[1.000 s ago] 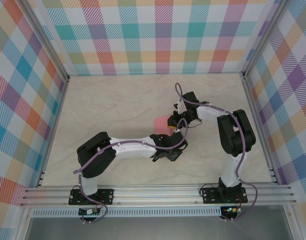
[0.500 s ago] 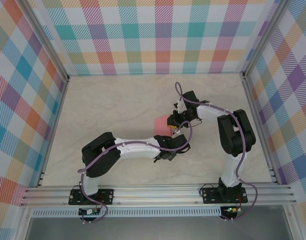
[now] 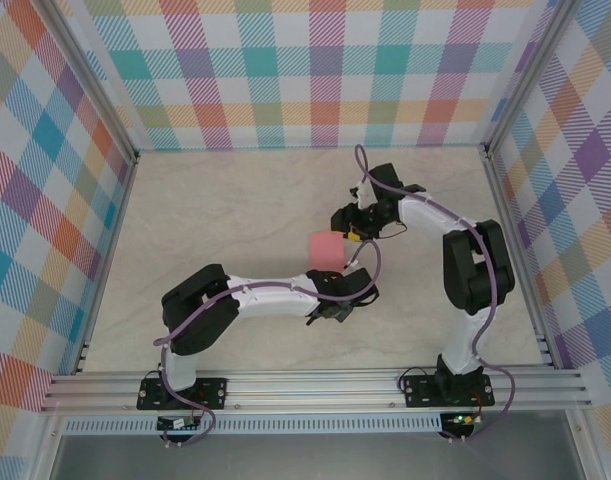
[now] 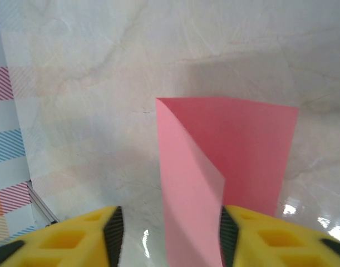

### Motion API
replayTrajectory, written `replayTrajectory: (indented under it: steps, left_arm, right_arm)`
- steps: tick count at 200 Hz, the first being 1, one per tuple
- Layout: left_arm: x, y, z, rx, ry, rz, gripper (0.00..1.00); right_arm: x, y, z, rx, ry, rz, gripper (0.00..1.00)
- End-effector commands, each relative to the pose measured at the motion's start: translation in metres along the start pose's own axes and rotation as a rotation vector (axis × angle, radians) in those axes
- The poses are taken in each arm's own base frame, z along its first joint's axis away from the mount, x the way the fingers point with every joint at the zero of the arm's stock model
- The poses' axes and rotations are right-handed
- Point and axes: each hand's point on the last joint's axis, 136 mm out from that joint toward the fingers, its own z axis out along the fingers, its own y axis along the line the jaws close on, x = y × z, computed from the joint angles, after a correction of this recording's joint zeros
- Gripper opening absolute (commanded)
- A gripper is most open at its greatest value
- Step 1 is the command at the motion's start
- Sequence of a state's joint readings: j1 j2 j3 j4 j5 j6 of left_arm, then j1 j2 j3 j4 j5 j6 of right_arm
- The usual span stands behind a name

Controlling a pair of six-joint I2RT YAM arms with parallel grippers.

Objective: Fold a paper plane with a square sheet of paper (fold left side to right side)
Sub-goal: Fold the triangle a second time at the center of the table.

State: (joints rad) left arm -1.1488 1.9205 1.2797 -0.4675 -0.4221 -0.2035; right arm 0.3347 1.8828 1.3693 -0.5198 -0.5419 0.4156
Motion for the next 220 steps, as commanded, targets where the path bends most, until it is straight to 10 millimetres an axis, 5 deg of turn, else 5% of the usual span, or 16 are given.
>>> replayTrajectory:
  steps: [1, 43, 83, 110, 152, 220]
  left_arm:
    - [-0.007, 0.005, -0.016, 0.063, -0.023, -0.086, 0.00]
    - [-0.010, 0.011, -0.018, 0.163, -0.031, -0.177, 0.00]
    - [-0.013, 0.017, -0.019, 0.249, -0.036, -0.262, 0.00]
    - [-0.015, 0.022, -0.020, 0.301, -0.044, -0.319, 0.01]
    - [-0.017, 0.025, -0.020, 0.375, -0.050, -0.381, 0.01]
    - [-0.010, 0.046, -0.022, 0.389, -0.052, -0.454, 0.01]
  right_arm:
    - [-0.011, 0.019, -0.046, -0.025, -0.086, -0.042, 0.60]
    - [0.006, 0.005, -0.079, -0.011, -0.139, -0.015, 0.66]
    - [0.046, -0.008, -0.082, -0.017, -0.138, 0.002, 0.51]
    - [0.077, -0.016, -0.063, -0.079, -0.095, 0.048, 0.35]
    - [0.128, -0.020, -0.005, -0.097, 0.071, 0.074, 0.17]
    - [0.145, -0.047, 0.033, 0.025, 0.124, 0.115, 0.10]
